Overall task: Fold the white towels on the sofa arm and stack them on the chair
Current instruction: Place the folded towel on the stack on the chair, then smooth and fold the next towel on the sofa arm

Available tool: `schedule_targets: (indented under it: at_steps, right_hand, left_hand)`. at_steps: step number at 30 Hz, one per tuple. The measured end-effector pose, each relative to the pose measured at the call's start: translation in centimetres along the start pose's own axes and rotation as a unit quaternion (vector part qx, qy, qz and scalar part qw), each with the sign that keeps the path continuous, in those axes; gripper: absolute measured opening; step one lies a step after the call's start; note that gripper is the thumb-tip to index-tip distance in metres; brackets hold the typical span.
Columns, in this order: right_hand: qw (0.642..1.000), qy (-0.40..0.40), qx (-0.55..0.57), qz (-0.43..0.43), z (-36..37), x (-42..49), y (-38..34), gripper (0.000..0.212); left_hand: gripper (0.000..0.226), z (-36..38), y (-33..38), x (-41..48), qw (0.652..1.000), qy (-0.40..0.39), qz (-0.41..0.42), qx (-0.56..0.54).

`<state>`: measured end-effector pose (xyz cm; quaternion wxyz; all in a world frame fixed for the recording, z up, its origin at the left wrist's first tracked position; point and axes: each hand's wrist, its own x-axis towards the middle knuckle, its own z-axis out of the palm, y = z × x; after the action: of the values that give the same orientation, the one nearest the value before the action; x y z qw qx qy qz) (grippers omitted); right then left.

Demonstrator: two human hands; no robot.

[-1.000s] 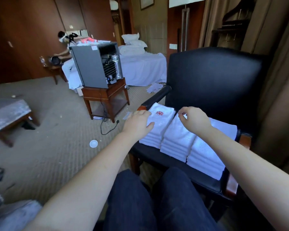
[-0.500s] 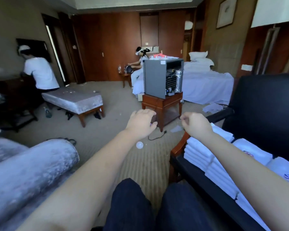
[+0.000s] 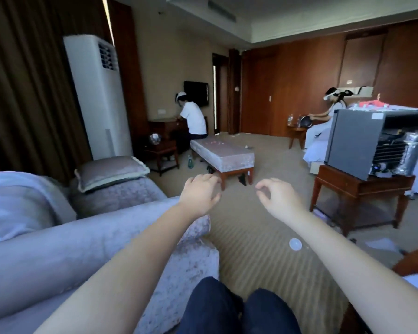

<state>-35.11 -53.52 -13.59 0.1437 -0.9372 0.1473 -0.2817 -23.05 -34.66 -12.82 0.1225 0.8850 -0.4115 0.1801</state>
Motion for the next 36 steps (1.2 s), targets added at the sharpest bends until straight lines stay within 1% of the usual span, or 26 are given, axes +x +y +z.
schedule_targets:
  at_steps: [7,10,14,19,23,25,27,29,30,32,34,36]
  right_hand:
    - [0.992,-0.034,0.063,-0.105,5.1,4.1,-6.3,0.022]
    - [0.985,-0.065,0.084,-0.138,7.3,4.7,-9.6,0.023]
    - [0.975,-0.115,0.091,-0.169,10.6,5.8,-13.8,0.023]
    - [0.961,-0.154,0.085,-0.216,14.5,6.9,-18.3,0.026]
    - [0.943,-0.198,0.104,-0.245,18.5,7.6,-21.6,0.027]
    - [0.935,-0.207,0.113,-0.267,20.5,8.1,-23.2,0.026]
    - [0.927,-0.215,0.129,-0.280,22.4,8.6,-24.9,0.026]
    - [0.916,-0.226,0.159,-0.290,24.5,8.9,-26.8,0.025]
    - [0.911,-0.229,0.177,-0.295,25.4,8.9,-27.8,0.024]
    - [0.898,-0.234,0.213,-0.306,27.3,8.9,-29.8,0.023]
    - [0.890,-0.229,0.231,-0.319,28.7,8.9,-32.3,0.022]
    - [0.883,-0.214,0.251,-0.335,29.6,9.0,-35.1,0.021]
  left_hand:
    - [0.042,-2.9,-8.1,-4.0,0.991,0.019,-0.120,0.057]
    - [0.042,-3.9,-11.0,-6.5,0.984,0.023,-0.160,0.077]
    - [0.042,-4.3,-15.0,-9.7,0.969,0.019,-0.225,0.097]
    - [0.038,-4.1,-19.7,-13.5,0.951,0.021,-0.287,0.116]
    - [0.034,-3.9,-23.8,-15.7,0.935,0.007,-0.324,0.146]
    - [0.031,-4.1,-25.9,-16.6,0.930,0.013,-0.332,0.156]
    - [0.030,-4.2,-28.6,-18.0,0.922,0.004,-0.329,0.203]
    - [0.018,-4.7,-31.1,-19.4,0.906,0.003,-0.334,0.261]
    - [0.021,-5.0,-32.0,-20.0,0.899,0.006,-0.342,0.274]
    - [0.036,-5.4,-34.3,-21.0,0.889,0.014,-0.345,0.300]
    - [0.037,-5.6,-35.7,-21.9,0.879,0.039,-0.354,0.318]
    - [0.038,-5.4,-36.5,-22.4,0.872,0.088,-0.369,0.308]
